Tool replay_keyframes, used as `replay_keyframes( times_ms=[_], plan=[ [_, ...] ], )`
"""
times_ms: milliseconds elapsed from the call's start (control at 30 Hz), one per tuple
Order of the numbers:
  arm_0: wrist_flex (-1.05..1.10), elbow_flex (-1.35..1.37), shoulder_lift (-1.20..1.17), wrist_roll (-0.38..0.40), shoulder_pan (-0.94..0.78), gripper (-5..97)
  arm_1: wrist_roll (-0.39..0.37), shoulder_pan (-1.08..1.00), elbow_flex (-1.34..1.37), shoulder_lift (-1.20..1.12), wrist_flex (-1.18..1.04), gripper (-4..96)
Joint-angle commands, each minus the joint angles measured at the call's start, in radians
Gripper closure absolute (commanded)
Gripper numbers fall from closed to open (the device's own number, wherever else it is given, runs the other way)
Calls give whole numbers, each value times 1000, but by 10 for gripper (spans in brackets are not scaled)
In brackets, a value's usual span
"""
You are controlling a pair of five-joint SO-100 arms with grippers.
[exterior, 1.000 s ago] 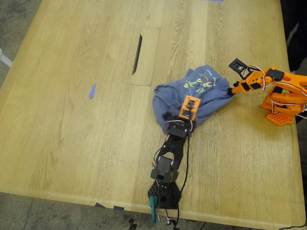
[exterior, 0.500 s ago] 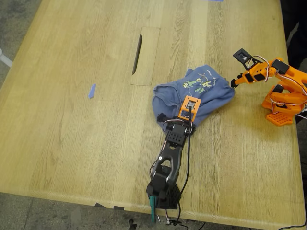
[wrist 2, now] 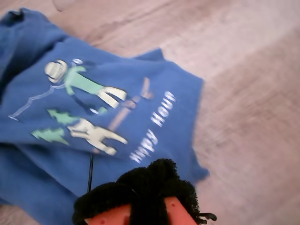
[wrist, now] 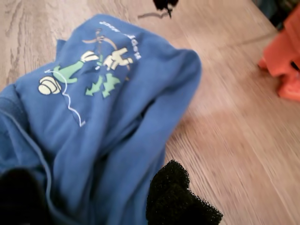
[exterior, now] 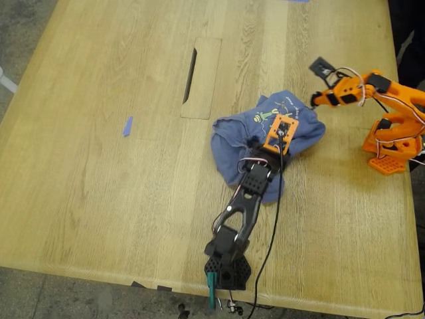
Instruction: Fold a T-shirt
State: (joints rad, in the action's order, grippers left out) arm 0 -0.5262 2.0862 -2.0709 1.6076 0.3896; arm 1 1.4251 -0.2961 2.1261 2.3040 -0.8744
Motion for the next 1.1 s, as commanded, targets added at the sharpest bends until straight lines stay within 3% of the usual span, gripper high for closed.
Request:
replay_keyframes(
  times_ms=[0,167,400,567,1067],
  plan=[
    [198,-83,72,54,-38,782,6,46,-78,-91,92,912],
    [336,-87,212,80,-97,867,8,97,-101,-235,202,912],
    [459,-164,434,80,-221,903,8,164,-210,-454,290,912],
    [488,-195,557,78,-296,905,0,147,-78,-532,433,912],
    [517,216,218,66,-634,890,8,-241,367,-209,523,912]
  ],
)
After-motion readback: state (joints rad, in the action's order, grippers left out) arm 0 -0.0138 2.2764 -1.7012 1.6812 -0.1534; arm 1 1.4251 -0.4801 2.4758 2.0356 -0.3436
